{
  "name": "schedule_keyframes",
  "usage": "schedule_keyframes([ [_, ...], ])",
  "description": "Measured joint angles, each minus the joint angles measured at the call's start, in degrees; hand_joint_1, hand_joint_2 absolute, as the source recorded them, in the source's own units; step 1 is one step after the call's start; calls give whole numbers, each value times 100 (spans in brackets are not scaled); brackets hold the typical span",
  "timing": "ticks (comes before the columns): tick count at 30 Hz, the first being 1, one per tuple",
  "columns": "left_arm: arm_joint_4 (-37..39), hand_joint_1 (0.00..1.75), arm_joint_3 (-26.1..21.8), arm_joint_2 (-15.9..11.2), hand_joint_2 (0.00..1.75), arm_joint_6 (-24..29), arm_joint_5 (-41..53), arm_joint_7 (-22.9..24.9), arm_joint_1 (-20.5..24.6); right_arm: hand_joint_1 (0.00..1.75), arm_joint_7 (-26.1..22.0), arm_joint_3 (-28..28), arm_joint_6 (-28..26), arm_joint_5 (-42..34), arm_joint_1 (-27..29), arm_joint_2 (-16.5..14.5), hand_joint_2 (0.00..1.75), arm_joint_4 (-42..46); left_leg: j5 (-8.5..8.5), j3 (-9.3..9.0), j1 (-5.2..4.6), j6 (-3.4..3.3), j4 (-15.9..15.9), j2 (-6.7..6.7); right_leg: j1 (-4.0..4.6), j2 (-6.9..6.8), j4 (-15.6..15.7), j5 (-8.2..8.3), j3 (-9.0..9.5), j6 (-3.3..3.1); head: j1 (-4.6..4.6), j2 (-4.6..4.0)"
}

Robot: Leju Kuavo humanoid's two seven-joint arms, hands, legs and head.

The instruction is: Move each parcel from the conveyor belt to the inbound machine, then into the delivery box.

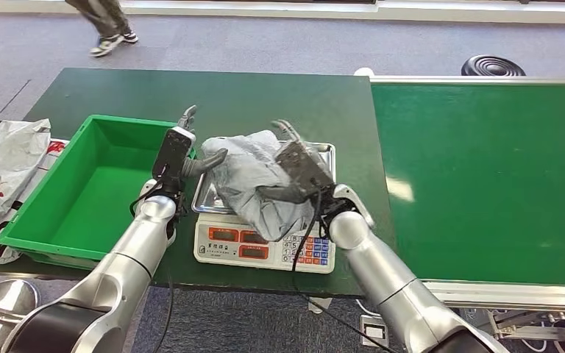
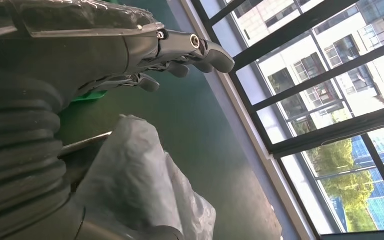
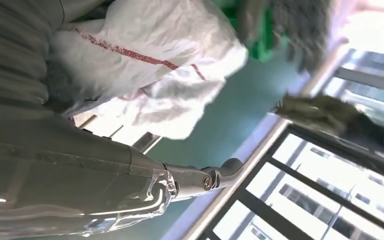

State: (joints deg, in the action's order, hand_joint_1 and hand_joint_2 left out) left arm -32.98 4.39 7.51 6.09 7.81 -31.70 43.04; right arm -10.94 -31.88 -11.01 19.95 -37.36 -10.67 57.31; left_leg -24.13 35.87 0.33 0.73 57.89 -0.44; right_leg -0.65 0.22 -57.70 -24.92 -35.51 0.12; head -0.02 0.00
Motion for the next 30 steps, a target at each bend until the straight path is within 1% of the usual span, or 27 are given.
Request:
schedule_keyframes([
  [6, -55, 0, 0, 97, 175, -119, 46, -8, -6, 0, -398, 705, 256, -872, 36, 84, 175, 0, 0, 0, -1, 0, 2, 0, 0, 0, 0, 1, -1, 0, 0, 0],
  [12, -62, 0, 3, 213, 175, -217, 101, -16, 18, 0, -534, 1213, 362, -1386, 73, 112, 175, -16, 0, -1, -1, 0, 1, 3, 1, 3, 0, 1, -3, 0, 0, 0],
  [16, -89, 0, 37, 305, 175, -311, 162, -14, 27, 0, -652, 1500, 661, -1948, 81, 117, 0, -220, 0, 0, 0, 0, 1, 3, 0, 2, 0, 2, -3, 0, 0, 0],
  [21, -153, 0, 99, 391, 175, -433, 193, 5, 30, 0, -877, 1888, 1179, -2646, 75, 140, 0, -660, 0, 0, -1, 0, 2, 2, -1, 2, 0, 2, -1, 0, 0, 0],
  [28, -192, 0, 159, 427, 175, -448, 216, 8, 31, 0, -912, 2106, 1296, -2793, 72, 166, 0, -955, 0, -2, -1, 0, 2, 4, 1, 3, 0, 3, -1, -1, 0, 0],
  [30, -195, 0, 169, 431, 175, -475, 221, 7, 31, 0, -912, 2148, 1373, -2938, 71, 167, 0, -1008, 0, -2, 0, 0, 1, 4, 1, 4, 0, 3, -2, -1, 0, 0],
])
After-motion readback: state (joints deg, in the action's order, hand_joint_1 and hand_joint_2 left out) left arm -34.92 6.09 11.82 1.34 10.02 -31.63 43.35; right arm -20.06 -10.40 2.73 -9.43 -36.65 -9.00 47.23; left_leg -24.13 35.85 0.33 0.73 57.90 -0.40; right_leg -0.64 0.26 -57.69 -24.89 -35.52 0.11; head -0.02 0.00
